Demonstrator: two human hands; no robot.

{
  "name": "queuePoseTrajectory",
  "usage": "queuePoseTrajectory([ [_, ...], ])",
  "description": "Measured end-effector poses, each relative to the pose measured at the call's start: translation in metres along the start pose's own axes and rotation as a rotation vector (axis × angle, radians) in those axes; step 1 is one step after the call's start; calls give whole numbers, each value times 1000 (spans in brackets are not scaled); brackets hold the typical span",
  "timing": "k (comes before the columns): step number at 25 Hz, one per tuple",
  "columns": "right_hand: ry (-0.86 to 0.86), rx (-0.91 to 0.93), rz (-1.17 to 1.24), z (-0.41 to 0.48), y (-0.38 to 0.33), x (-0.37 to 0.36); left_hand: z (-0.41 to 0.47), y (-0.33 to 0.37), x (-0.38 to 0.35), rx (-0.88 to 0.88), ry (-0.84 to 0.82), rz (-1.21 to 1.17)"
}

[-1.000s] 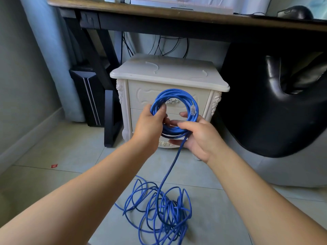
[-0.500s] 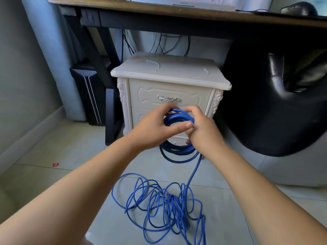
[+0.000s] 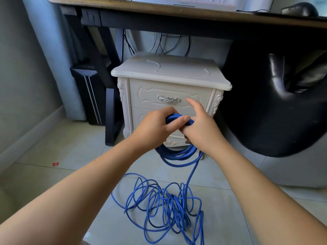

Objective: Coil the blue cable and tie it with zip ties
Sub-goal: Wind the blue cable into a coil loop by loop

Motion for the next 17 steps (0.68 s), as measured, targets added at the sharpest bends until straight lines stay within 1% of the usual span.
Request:
queuePoseTrajectory([
  [2,-63,-81,226,1,6,0,1,-1,1,7,58,-69],
  [6,-381,-207,426,-11,16,-8,6,-9,18,47,258,-255],
  [7,-420,-239,492,-14,18,-13,7,-12,22,66,312,-341],
  [8,-419,-267,573,-16,19,-18,6,-14,24,85,367,-435],
  [10,-315,-307,762,-13,15,-26,4,-17,22,127,473,-589],
  [12,-138,-336,873,-8,12,-30,1,-17,11,177,516,-661],
  [14,29,-335,835,-4,15,-27,-3,-15,-2,229,470,-700],
  [17,134,-288,661,-4,18,-13,-7,-15,-6,277,326,-673],
])
Point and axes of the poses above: each hand's wrist, its own z-axis towards the middle knuckle, its own x-axis out of the back of the hand, y = z × x, the point moved 5 cm from there along z, towards the middle knuckle, and after that the axes turned 11 degrees about -z, right-handed, at the moved point
